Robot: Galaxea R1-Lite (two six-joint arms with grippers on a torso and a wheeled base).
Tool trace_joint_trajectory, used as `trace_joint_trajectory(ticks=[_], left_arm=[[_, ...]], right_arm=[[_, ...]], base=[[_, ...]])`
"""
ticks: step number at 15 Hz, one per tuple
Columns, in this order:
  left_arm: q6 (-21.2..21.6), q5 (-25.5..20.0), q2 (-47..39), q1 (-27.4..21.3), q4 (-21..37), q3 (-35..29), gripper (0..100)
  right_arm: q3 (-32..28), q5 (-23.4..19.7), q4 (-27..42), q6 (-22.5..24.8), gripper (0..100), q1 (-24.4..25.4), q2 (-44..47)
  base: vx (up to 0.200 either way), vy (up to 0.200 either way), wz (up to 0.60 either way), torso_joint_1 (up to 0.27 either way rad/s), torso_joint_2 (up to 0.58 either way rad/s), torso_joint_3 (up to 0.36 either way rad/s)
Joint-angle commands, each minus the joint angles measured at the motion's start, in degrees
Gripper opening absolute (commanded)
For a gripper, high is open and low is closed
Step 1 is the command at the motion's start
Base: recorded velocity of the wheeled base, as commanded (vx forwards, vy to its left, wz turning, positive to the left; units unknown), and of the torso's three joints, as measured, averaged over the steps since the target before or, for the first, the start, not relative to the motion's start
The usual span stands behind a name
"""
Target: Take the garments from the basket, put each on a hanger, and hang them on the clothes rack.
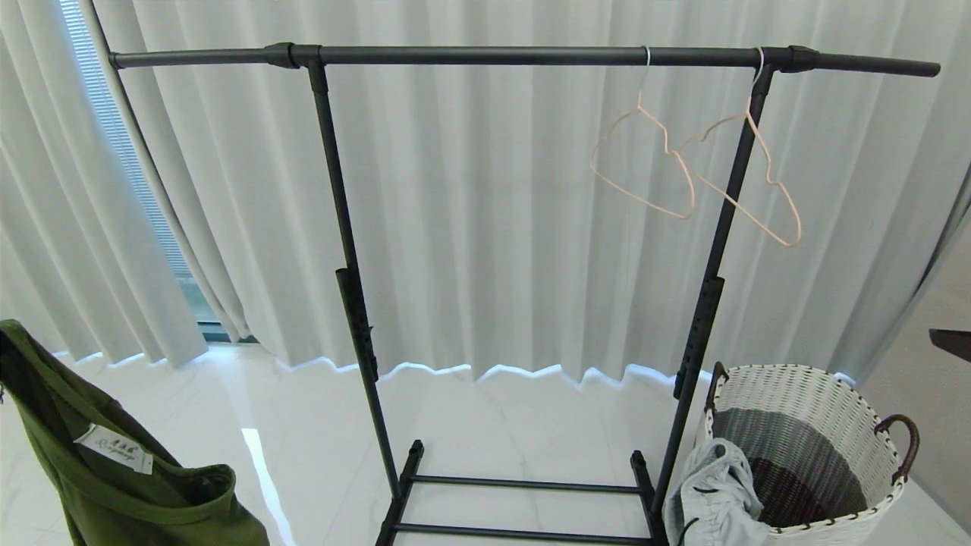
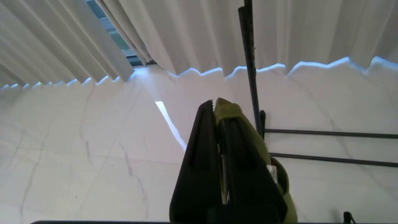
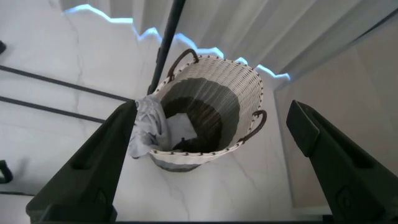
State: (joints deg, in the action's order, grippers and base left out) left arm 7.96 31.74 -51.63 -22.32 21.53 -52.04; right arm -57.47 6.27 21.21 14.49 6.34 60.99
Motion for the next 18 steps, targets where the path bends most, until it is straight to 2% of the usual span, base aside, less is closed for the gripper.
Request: trace_joint_trajectory(ticks=[1, 8, 18], left_arm=[[0.04, -0.02, 0.04, 0.0, 0.09, 0.01, 0], [1.0, -0.02, -0.05, -0.27, 0.0, -0.17, 0], [3.03, -0.02, -0.58, -0.35, 0.0, -0.43, 0]], right_arm=[[0.25, -0.03, -0.03, 0.01, 100, -0.63, 0.18], [0.34, -0.47, -0.21, -1.22, 100, -0.71, 0.36], [0.51, -0.64, -1.52, -2.72, 100, -0.8, 1.24]], base=[[0.0, 0.0, 0.0, 0.095, -0.41, -0.31], [0.0, 0.0, 0.0, 0.141, -0.45, -0.311], [0.0, 0.0, 0.0, 0.191, -0.49, -0.3]])
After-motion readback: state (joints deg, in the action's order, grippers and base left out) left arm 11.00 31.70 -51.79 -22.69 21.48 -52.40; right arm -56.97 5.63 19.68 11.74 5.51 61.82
